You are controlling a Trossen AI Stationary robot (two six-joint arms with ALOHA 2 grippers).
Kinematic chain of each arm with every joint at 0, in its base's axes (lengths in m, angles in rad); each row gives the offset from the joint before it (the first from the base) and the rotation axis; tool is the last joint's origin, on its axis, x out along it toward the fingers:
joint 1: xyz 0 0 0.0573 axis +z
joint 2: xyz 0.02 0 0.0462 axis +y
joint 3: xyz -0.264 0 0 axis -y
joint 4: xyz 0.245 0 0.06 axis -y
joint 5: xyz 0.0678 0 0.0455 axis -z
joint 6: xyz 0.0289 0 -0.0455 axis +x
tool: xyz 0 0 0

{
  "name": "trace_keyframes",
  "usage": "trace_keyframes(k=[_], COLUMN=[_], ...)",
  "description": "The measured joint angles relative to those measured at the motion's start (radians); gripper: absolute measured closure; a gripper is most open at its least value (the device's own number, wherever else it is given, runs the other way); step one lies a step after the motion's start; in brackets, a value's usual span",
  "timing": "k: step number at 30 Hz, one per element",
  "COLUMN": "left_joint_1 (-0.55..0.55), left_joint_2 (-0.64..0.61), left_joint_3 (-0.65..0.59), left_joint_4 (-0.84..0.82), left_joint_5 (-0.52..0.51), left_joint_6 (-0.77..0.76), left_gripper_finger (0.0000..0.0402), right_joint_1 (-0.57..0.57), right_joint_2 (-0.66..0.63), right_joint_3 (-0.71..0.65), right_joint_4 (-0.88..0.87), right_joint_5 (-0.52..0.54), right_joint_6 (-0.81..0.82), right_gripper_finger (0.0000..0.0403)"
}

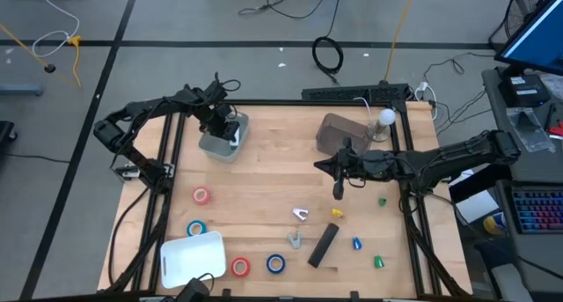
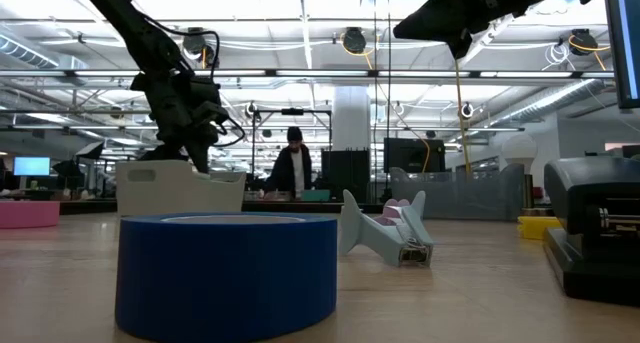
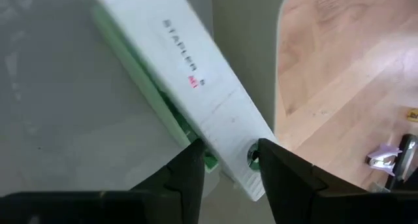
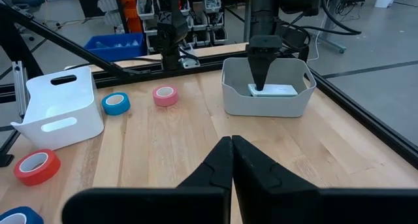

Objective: Pick and place Stapler, Stapler remover, tape
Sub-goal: Put the green stapler into the gray bin, then put the black stapler into the gray bin

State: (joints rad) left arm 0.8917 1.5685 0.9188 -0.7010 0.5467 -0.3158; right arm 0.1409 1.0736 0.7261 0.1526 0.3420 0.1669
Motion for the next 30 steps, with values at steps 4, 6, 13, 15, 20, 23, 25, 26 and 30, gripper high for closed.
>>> trace_keyframes(k=[4, 6, 13, 15, 20, 23, 25, 26, 30], left_joint_1=[0.0, 0.0, 0.0, 0.0, 0.0, 0.002, 0.011, 0.016, 0.015], left_joint_2=[0.0, 0.001, 0.001, 0.001, 0.001, 0.001, -0.006, -0.017, -0.105], left_joint_3=[0.0, 0.0, 0.0, 0.0, 0.0, 0.003, 0.015, 0.023, 0.064], left_joint_4=[0.008, 0.019, 0.026, 0.026, 0.026, 0.021, 0.007, 0.004, -0.022], left_joint_5=[-0.003, -0.006, -0.055, -0.058, -0.059, -0.043, 0.004, 0.023, 0.045], left_joint_6=[0.007, 0.013, 0.017, 0.018, 0.022, 0.01, 0.006, 0.006, -0.004], left_gripper_finger=[0.0315, 0.034, 0.0397, 0.0391, 0.0386, 0.0385, 0.0385, 0.0386, 0.0398], right_joint_1=[0.0, 0.0, 0.0, 0.0, 0.0, 0.0, 0.0, 0.0, 0.0], right_joint_2=[0.0, 0.0, 0.0, 0.0, 0.0, 0.0, 0.0, 0.0, 0.0], right_joint_3=[0.0, 0.0, 0.0, 0.0, 0.0, 0.0, 0.0, 0.0, 0.0], right_joint_4=[0.0, 0.0, 0.0, 0.0, 0.0, 0.0, 0.0, 0.0, 0.0], right_joint_5=[0.0, 0.0, 0.0, 0.0, 0.0, 0.0, 0.0, 0.0, 0.0], right_joint_6=[0.0, 0.0, 0.0, 0.0, 0.0, 0.0, 0.0, 0.001, 0.003], right_gripper_finger=[0.0403, 0.0403, 0.0403, 0.0403, 0.0403, 0.0403, 0.0403, 0.0403, 0.0403])
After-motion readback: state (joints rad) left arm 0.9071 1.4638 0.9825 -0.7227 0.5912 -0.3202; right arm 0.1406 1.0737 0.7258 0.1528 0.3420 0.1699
